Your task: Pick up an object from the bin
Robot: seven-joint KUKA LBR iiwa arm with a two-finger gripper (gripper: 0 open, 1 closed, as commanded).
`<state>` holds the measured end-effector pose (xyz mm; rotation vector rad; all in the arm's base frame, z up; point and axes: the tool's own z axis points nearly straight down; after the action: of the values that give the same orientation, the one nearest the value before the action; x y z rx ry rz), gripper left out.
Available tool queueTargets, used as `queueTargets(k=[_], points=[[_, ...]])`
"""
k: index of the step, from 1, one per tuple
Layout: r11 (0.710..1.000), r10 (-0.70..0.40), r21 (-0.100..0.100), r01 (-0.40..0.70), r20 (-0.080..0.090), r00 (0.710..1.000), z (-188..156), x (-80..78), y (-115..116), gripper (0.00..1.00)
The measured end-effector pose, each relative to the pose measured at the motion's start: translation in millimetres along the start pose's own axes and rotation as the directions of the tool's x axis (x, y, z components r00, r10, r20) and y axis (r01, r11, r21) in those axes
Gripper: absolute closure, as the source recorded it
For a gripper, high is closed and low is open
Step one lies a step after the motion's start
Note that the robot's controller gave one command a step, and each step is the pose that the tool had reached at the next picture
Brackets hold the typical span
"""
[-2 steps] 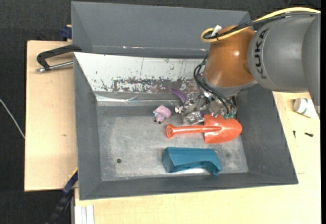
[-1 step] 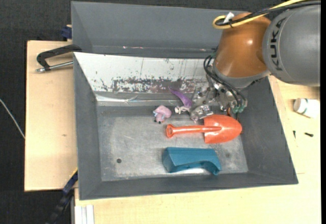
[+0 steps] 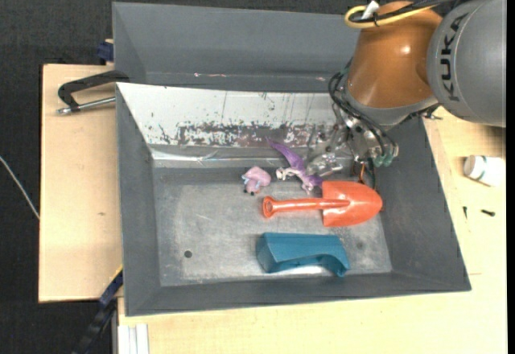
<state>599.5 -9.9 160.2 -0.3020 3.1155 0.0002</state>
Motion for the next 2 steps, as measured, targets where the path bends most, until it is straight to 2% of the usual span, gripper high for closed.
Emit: queueTargets(k=[1, 2], points=[[1.000, 0.016, -0.002, -0.016, -0.008, 1.000, -34, 9.8, 3, 1.00], [1.000, -0.010, 0.000, 0.010, -0.002, 1.000, -49, 4.5, 20, 1.00]])
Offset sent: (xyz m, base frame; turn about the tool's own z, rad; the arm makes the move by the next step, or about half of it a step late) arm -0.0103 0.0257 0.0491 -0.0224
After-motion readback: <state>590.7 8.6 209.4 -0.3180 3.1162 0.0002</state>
